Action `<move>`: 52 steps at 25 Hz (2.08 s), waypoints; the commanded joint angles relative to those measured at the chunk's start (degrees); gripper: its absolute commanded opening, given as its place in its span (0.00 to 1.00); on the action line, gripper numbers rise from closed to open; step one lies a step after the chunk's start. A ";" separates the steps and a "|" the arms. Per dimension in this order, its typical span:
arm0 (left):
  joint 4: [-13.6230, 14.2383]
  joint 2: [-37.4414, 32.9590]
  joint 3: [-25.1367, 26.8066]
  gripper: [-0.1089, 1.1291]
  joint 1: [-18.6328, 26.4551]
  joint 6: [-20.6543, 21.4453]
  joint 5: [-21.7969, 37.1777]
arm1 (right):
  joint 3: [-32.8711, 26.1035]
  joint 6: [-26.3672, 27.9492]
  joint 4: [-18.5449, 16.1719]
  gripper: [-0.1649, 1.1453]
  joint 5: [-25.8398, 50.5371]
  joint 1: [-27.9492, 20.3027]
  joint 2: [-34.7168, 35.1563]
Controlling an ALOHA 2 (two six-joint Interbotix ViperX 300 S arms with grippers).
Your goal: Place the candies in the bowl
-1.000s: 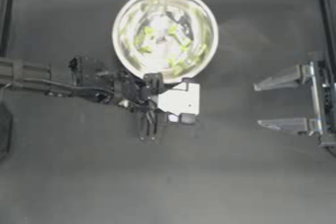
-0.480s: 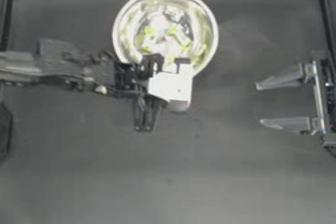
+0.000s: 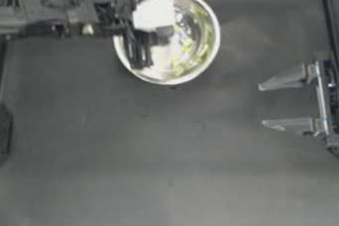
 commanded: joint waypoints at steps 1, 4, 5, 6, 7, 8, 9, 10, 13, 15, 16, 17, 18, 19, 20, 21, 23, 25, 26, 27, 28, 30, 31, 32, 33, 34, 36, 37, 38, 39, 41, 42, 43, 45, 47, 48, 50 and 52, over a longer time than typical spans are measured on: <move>0.09 -0.26 -1.23 0.36 2.11 0.53 -1.67 | -0.70 0.09 0.62 0.85 -0.35 0.00 0.18; 0.09 1.49 -1.23 0.36 3.87 0.44 -1.93 | -0.70 0.00 0.62 0.85 -0.35 0.09 0.18; 0.00 2.11 -1.23 0.36 4.31 0.35 -2.11 | -0.70 0.09 0.62 0.85 -0.35 0.09 0.18; 0.00 2.64 -1.23 0.36 4.48 0.18 -2.46 | -0.62 0.09 0.62 0.85 -0.35 0.09 0.18; 0.00 3.08 -1.23 0.37 4.48 0.18 -2.64 | -0.62 0.09 0.70 0.85 -0.35 0.09 0.18; 0.00 3.52 -1.23 0.41 4.57 0.18 -2.81 | -0.62 0.09 0.88 0.85 -0.35 0.09 0.18; 0.00 3.69 -1.23 0.46 4.57 0.18 -2.81 | -0.62 0.09 1.05 0.85 -0.35 0.09 0.18; -0.09 3.78 -1.23 0.53 4.57 0.09 -2.81 | -0.62 0.09 1.14 0.85 -0.35 0.00 0.18; -0.35 3.69 -1.23 0.83 4.48 -0.18 -2.81 | -0.70 0.00 1.14 0.85 -0.35 0.00 0.18; -0.70 3.60 -1.23 0.97 4.57 -0.18 -2.72 | -0.62 0.09 1.14 0.85 -0.35 0.00 0.18; -0.70 3.60 -1.14 0.96 4.48 -0.09 -2.64 | -0.62 0.00 1.14 0.85 -0.35 0.09 0.18; -0.79 3.43 -1.23 0.92 4.48 -0.18 -2.64 | -0.62 0.00 1.14 0.85 -0.35 0.09 0.18; -0.88 3.34 -1.14 0.89 4.48 -0.18 -2.55 | -0.62 0.00 1.14 0.85 -0.35 0.00 0.18; -0.88 3.08 -1.14 0.86 4.31 -0.18 -2.55 | -0.62 0.00 1.14 0.85 -0.35 0.09 0.18; -0.88 2.72 -1.14 0.85 4.13 -0.09 -2.46 | -0.62 0.00 1.14 0.85 -0.35 0.00 0.18; -0.97 2.20 -1.14 0.85 3.96 -0.09 -2.37 | -0.62 0.00 1.05 0.85 -0.35 0.09 0.18; -1.05 0.53 -1.14 0.86 3.16 -0.09 -1.93 | -0.62 0.00 0.97 0.85 -0.35 0.00 0.18; -1.32 -1.49 -0.97 0.86 2.20 0.00 -1.23 | -0.62 0.00 0.97 0.85 -0.35 -0.44 0.18; -1.41 -2.72 -0.88 0.86 1.58 0.00 -1.05 | -0.62 0.00 0.88 0.85 -0.26 -0.53 0.18; -1.41 -3.87 -0.62 0.86 0.88 0.00 -1.05 | -0.62 0.00 0.79 0.85 -0.35 -0.70 0.18; -1.41 -5.10 -0.18 0.86 0.09 0.00 -0.97 | -0.70 0.00 0.70 0.85 -0.35 -0.88 0.18; -1.41 -7.73 0.79 0.86 -1.49 0.00 -1.05 | -0.79 -0.09 0.62 0.85 -0.35 -1.32 0.18; -1.41 -8.96 1.32 0.86 -2.20 -0.18 -1.05 | -0.88 -0.09 0.62 0.85 -0.35 -1.49 0.18; -1.58 -10.11 2.11 0.86 -2.90 -0.18 -1.14 | -0.88 -0.09 0.62 0.85 -0.35 -1.67 0.18; -1.67 -11.16 2.72 0.86 -3.52 -0.26 -1.23 | -0.88 -0.09 0.53 0.85 -0.35 -1.85 0.18; -1.85 -12.48 3.69 0.85 -4.31 -0.35 -1.41 | -0.88 -0.09 0.35 0.85 -0.35 -1.93 0.18; -2.37 -14.50 5.27 0.85 -5.54 -0.44 -1.49 | -0.97 -0.09 0.09 0.85 -0.35 -2.29 0.09; -2.64 -15.56 6.06 0.85 -6.06 -0.62 -1.58 | -0.97 -0.09 0.00 0.85 -0.35 -2.55 0.00; -3.16 -16.61 7.03 0.84 -6.59 -0.79 -1.93 | -0.97 -0.09 0.00 0.85 -0.35 -2.81 -0.09; -3.69 -17.84 8.09 0.84 -7.12 -1.05 -2.46 | -0.97 -0.09 0.00 0.85 -0.35 -3.08 -0.26; -4.57 -20.57 10.72 0.84 -8.09 -1.23 -4.66 | -0.97 -0.09 0.00 0.85 -0.35 -3.78 -0.79; -4.83 -21.97 12.13 0.84 -8.61 -1.32 -6.06 | -0.88 -0.09 0.00 0.85 -0.35 -3.96 -1.14; -5.27 -23.29 13.71 0.84 -9.14 -1.41 -7.65 | -0.88 -0.09 0.00 0.85 -0.35 -4.13 -1.41; -6.33 -26.37 17.05 0.84 -10.20 -1.41 -11.16 | -0.79 -0.09 0.00 0.85 -0.35 -4.39 -1.76; -7.38 -28.92 19.69 0.84 -10.99 -1.41 -13.45 | -0.97 -0.09 -0.09 0.85 -0.35 -4.66 -1.85; -7.91 -30.23 20.83 0.84 -11.43 -1.32 -14.24 | -0.97 -0.09 0.00 0.85 -0.44 -4.75 -1.85; -8.79 -32.70 22.85 0.84 -12.22 -1.41 -15.38 | -0.88 -0.09 0.00 0.85 -0.35 -4.92 -1.85; -9.40 -34.89 24.96 0.84 -12.83 -1.41 -16.26 | -0.97 -0.09 0.00 0.85 -0.35 -5.10 -1.85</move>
